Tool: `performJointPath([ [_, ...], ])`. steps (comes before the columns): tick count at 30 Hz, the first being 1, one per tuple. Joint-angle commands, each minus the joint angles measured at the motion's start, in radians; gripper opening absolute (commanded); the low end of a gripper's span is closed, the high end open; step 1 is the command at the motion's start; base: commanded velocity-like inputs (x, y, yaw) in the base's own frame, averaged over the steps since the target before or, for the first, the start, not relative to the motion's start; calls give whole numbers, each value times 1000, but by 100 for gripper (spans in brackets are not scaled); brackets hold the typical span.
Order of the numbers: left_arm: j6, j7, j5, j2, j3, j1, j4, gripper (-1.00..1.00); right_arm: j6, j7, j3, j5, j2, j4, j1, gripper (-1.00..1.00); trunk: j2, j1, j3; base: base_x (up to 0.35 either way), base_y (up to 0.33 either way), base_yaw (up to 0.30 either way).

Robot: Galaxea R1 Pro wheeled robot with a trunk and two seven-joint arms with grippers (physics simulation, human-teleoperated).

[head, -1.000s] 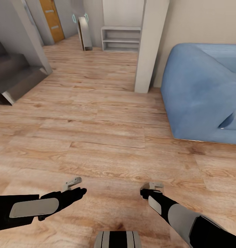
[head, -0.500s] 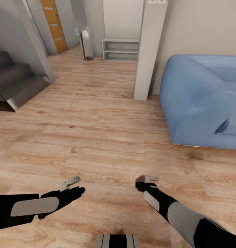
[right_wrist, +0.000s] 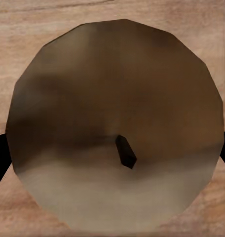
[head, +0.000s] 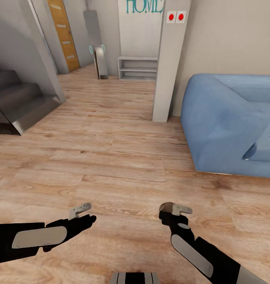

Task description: Place each of the two pumpkins and all three candles from the living room inside a cabinet in the living room (use any cabinet), then make sure every cabinet is closed, and position the cauldron so it is next to a table in the living room.

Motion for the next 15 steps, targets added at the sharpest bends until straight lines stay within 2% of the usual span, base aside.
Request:
performJointPath([
  [1, -6, 1, 5, 0, -3, -2, -1, 100, 4, -9, 2, -7, -2, -5, 0, -100, 0, -1, 3, 0, 0, 0],
  [7, -6, 2, 5, 0, -15, -2, -1, 100, -2, -14, 4, -7, 3, -16, 1, -100, 1, -3, 26, -30, 15, 0],
  [10, -7, 0, 7, 2, -16, -2, -1, 100, -5, -16, 2, -7, 3, -16, 1, -100, 2, -5, 38, -225, 139, -21],
  [15, -7, -1, 7, 6, -17, -2, -1, 100, -7, -15, 3, -7, 2, -16, 1, -100, 3, -7, 62, -278, 177, -157],
])
